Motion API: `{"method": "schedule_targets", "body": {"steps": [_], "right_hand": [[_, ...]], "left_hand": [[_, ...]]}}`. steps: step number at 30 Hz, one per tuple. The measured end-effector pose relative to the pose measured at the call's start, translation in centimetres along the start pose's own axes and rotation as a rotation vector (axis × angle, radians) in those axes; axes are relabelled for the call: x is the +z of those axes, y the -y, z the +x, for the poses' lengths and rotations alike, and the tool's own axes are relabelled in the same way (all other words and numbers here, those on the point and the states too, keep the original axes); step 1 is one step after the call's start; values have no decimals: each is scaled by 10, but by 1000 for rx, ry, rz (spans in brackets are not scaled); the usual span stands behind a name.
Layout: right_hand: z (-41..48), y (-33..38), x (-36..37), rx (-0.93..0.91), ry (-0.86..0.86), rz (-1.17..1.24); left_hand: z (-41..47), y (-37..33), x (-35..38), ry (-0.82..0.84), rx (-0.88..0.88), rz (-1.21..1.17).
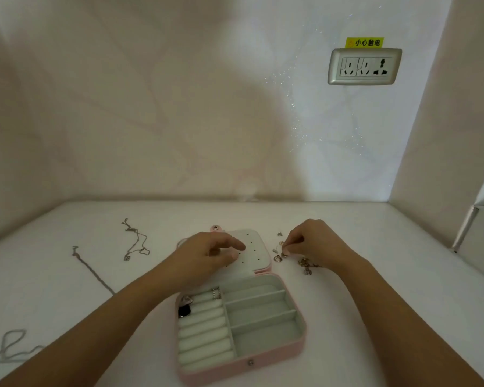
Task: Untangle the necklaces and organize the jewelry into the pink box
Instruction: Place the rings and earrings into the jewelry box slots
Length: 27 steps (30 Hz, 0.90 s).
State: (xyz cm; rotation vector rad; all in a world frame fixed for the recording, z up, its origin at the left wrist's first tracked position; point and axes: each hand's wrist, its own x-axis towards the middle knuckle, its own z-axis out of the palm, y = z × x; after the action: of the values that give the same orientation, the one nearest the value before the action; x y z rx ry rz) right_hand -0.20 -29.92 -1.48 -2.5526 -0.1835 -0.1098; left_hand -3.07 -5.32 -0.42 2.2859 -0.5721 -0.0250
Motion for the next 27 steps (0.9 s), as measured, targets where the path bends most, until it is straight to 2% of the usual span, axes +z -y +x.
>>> {"method": "schedule_targets", "body": {"steps": [4,9,12,17,21,24,27], "right_hand": [[-5,28,-3,-61,-63,268],[-27,78,19,-110,253,811],[-33,94,35,-94,386,988],[-34,97,43,-119,440,1021],[-32,95,43,-146,415,925],[-30,92,42,-146,383,826],[-27,88,42,-143,334,740]], "left_hand": [[-20,4,-17,-175,-20,-172],[-45,3,-23,-232,-2,-348],[-54,4,-20,-250,12,-449],[-54,5,-18,-283,-8,-534],[-55,5,-21,-215,-77,-624],[-57,7,-24,-172,-138,-546],[-59,11,-25,-97,-174,-359]]}}
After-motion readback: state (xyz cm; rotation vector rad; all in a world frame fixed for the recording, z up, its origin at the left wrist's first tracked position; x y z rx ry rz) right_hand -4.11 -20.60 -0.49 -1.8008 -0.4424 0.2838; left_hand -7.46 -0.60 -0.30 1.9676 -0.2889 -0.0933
